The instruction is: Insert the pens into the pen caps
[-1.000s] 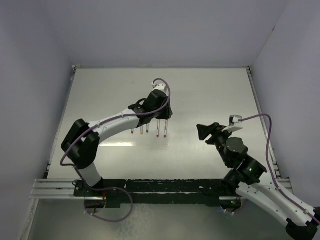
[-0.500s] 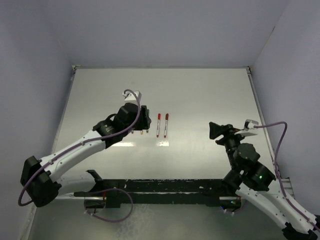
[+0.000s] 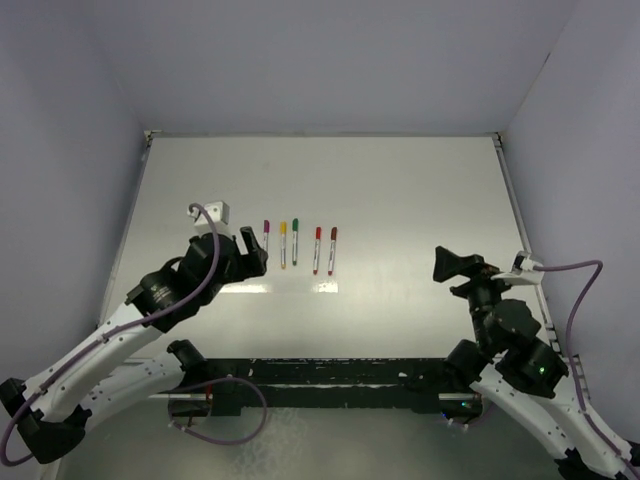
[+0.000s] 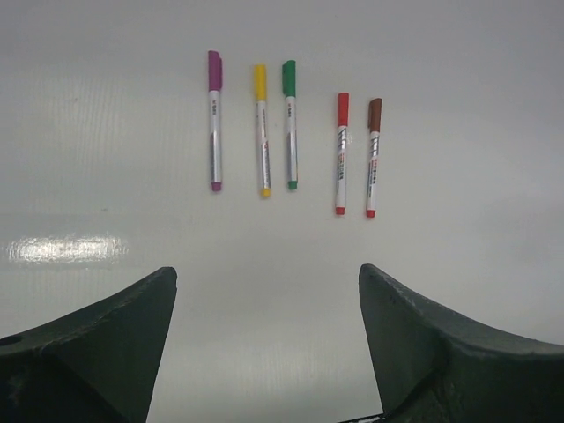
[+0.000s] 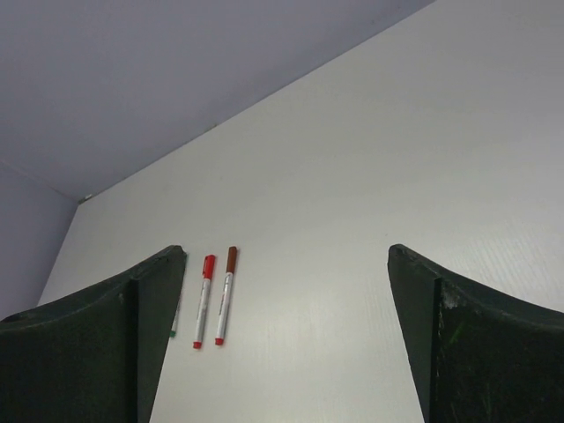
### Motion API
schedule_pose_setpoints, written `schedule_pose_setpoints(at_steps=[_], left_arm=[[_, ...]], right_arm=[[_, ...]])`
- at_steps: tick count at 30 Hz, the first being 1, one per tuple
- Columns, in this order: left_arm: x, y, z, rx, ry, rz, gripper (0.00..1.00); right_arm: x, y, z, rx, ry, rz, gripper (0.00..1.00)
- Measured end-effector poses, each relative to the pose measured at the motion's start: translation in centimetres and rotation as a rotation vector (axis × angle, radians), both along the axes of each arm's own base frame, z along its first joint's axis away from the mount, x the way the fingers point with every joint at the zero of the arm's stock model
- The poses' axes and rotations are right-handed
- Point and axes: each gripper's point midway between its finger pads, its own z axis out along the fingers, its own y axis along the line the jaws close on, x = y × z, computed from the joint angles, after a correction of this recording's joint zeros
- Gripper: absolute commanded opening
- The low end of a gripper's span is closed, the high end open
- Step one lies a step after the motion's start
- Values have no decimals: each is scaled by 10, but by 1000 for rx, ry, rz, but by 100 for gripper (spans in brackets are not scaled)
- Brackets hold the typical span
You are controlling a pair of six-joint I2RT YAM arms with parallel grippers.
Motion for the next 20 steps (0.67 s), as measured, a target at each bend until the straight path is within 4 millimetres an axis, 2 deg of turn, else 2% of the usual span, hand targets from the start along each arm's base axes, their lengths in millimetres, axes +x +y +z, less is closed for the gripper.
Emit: schedule_pose_setpoints(at_steps=[3, 13, 20], left_arm=[[-9, 12, -3, 2, 12, 32, 100], [-22, 42, -9, 30, 35, 137, 99], [-24, 50, -10, 40, 28, 161, 99]], right_arm=[[-3, -5, -2, 8, 2, -14, 100], [-4, -8, -10, 8, 31, -28, 100], [-4, -9, -11, 9, 33, -35, 100]])
